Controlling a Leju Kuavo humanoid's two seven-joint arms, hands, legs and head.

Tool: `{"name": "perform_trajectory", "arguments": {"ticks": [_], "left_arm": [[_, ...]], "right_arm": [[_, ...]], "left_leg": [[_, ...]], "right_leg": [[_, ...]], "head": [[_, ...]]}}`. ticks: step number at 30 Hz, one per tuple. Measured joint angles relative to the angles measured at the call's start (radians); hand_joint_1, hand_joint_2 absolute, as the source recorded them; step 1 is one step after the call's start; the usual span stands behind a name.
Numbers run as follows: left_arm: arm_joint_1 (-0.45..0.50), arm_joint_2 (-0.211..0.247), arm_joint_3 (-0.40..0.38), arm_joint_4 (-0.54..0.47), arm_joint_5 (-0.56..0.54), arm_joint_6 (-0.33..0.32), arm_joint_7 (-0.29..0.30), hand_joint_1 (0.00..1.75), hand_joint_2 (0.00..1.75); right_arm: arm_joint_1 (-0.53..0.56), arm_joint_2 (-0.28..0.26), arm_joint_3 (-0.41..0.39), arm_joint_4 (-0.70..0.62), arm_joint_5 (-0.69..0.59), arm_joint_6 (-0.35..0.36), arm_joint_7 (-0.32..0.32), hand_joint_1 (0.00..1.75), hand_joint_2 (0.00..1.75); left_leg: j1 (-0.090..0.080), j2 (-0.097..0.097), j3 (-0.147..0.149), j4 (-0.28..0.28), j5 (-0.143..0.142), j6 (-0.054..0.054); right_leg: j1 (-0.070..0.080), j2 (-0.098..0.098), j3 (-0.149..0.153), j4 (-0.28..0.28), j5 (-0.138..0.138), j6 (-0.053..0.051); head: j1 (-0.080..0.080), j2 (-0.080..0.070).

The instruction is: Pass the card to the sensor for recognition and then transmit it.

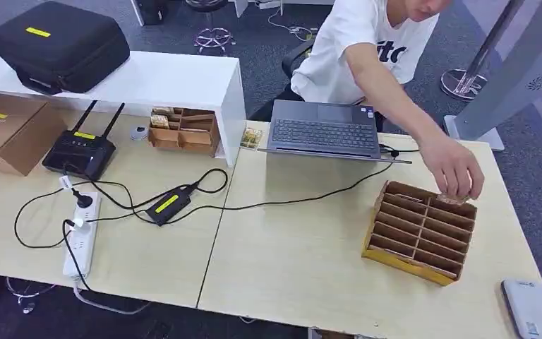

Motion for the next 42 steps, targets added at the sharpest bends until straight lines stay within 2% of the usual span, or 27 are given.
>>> {"name": "perform_trajectory", "arguments": {"ticks": [4, 9, 13, 16, 20, 21, 24, 27, 28, 29, 30, 31, 32, 36, 40, 42], "left_arm": [[-0.001, 0.0, 0.0, 0.0, -0.003, 0.002, 0.001, 0.0, 1.75], [-0.004, 0.0, 0.0, 0.0, -0.006, 0.003, 0.007, 0.0, 1.75], [-0.007, 0.0, 0.0, 0.0, -0.011, 0.002, 0.01, 0.0, 1.75], [-0.01, 0.0, 0.0, 0.0, -0.013, 0.0, 0.014, 0.0, 1.75], [-0.012, 0.0, 0.0, 0.0, -0.014, -0.002, 0.018, 0.0, 1.75], [-0.013, 0.0, 0.0, 0.0, -0.014, -0.002, 0.018, 0.0, 1.75], [-0.015, 0.0, 0.0, 0.0, -0.014, -0.002, 0.022, 0.0, 1.75], [-0.017, 0.0, 0.0, 0.0, -0.014, -0.003, 0.022, 0.0, 1.75], [-0.017, 0.0, 0.0, 0.0, -0.014, -0.003, 0.023, 0.0, 1.75], [-0.017, 0.0, 0.0, 0.0, -0.014, -0.005, 0.025, 0.0, 1.75], [-0.017, 0.0, 0.0, 0.0, -0.014, -0.01, 0.028, 0.0, 1.75], [-0.017, 0.0, 0.0, 0.0, -0.014, -0.013, 0.029, 0.0, 1.75], [-0.017, 0.0, 0.0, 0.0, -0.015, -0.014, 0.029, 0.0, 1.75], [-0.02, 0.001, 0.0, 0.0, -0.031, -0.016, 0.029, 0.0, 1.75], [-0.026, 0.0, -0.001, 0.0, -0.039, -0.018, 0.034, 0.0, 1.75], [-0.029, 0.0, -0.002, 0.0, -0.049, -0.025, 0.037, 0.0, 1.75]], "right_arm": [[0.036, 0.054, -0.007, 0.062, 0.187, -0.047, -0.009, 0.0, 1.75], [0.102, 0.119, -0.007, 0.086, 0.525, -0.046, 0.042, 0.0, 1.75], [0.141, 0.143, -0.007, 0.104, 0.942, -0.012, 0.093, 0.0, 1.75], [0.139, 0.147, -0.025, 0.162, 1.207, -0.023, 0.062, 0.0, 1.75], [0.125, 0.148, -0.034, 0.264, 1.429, -0.114, 0.037, 0.0, 1.75], [0.12, 0.148, -0.036, 0.285, 1.45, -0.135, 0.036, 0.0, 1.75], [0.084, 0.148, -0.055, 0.391, 1.514, -0.286, 0.069, 0.0, 1.75], [0.06, 0.149, -0.063, 0.466, 1.521, -0.32, 0.083, 0.0, 1.75], [0.047, 0.15, -0.071, 0.491, 1.494, -0.315, 0.106, 0.0, 1.75], [0.029, 0.151, -0.09, 0.531, 1.424, -0.277, 0.167, 0.0, 1.75], [0.007, 0.147, -0.126, 0.578, 1.318, -0.198, 0.248, 0.0, 1.75], [-0.007, 0.135, -0.161, 0.609, 1.24, -0.13, 0.299, 0.0, 1.75], [-0.018, 0.127, -0.179, 0.631, 1.216, -0.111, 0.283, 0.0, 1.75], [-0.063, 0.09, -0.182, 0.693, 1.288, -0.143, 0.193, 0.0, 1.75], [-0.085, 0.06, -0.18, 0.721, 1.343, -0.159, 0.185, 0.0, 1.75], [-0.087, 0.056, -0.166, 0.733, 1.404, -0.151, 0.206, 0.0, 1.75]], "left_leg": [[0.001, 0.001, 0.0, 0.0, 0.0, 0.0], [0.001, 0.001, 0.0, 0.0, 0.0, 0.0], [0.001, 0.001, 0.0, 0.0, 0.0, 0.0], [0.001, 0.003, 0.0, 0.0, 0.0, 0.0], [0.001, 0.003, 0.001, 0.0, 0.0, 0.0], [0.001, 0.003, 0.001, 0.0, 0.0, 0.0], [0.001, 0.004, 0.001, 0.0, 0.0, 0.0], [0.001, 0.004, 0.001, 0.0, 0.0, 0.0], [0.001, 0.004, 0.002, 0.0, 0.0, 0.0], [0.001, 0.005, 0.002, 0.0, 0.0, -0.001], [0.002, 0.006, 0.002, 0.0, 0.001, -0.001], [0.001, 0.006, 0.001, 0.0, 0.001, -0.001], [0.001, 0.006, 0.001, 0.0, 0.0, -0.001], [0.0, 0.005, 0.002, 0.0, 0.001, -0.001], [0.0, 0.005, 0.002, 0.0, 0.001, -0.001], [0.0, 0.005, 0.002, 0.0, 0.001, -0.001]], "right_leg": [[0.001, 0.0, 0.0, 0.0, 0.0, -0.001], [0.001, 0.0, 0.0, 0.0, -0.001, -0.002], [0.001, 0.001, 0.0, 0.0, -0.002, -0.002], [0.001, 0.002, 0.0, 0.0, -0.001, -0.002], [0.001, 0.002, 0.0, 0.0, -0.001, -0.002], [0.001, 0.002, 0.0, 0.0, -0.001, -0.002], [0.001, 0.003, 0.0, 0.0, -0.001, -0.002], [0.001, 0.003, 0.001, 0.0, -0.001, -0.002], [0.001, 0.003, 0.001, 0.001, -0.001, -0.002], [0.002, 0.004, 0.001, 0.0, -0.001, -0.003], [0.002, 0.005, 0.001, 0.001, 0.0, -0.003], [0.002, 0.005, 0.0, 0.001, 0.0, -0.003], [0.002, 0.005, 0.001, 0.0, 0.0, -0.003], [0.0, 0.004, 0.001, 0.0, 0.0, -0.002], [0.0, 0.004, 0.001, 0.0, 0.001, -0.001], [0.0, 0.004, 0.001, 0.0, 0.001, -0.001]], "head": [[0.0, 0.0], [0.0, 0.0], [0.0, 0.0], [0.0, 0.0], [0.0, 0.0], [0.0, 0.0], [0.0, 0.0], [0.0, 0.0], [0.0, 0.0], [0.0, 0.0], [0.001, 0.0], [0.001, 0.0], [0.0, 0.0], [0.001, 0.0], [0.001, 0.0], [0.001, 0.0]]}}
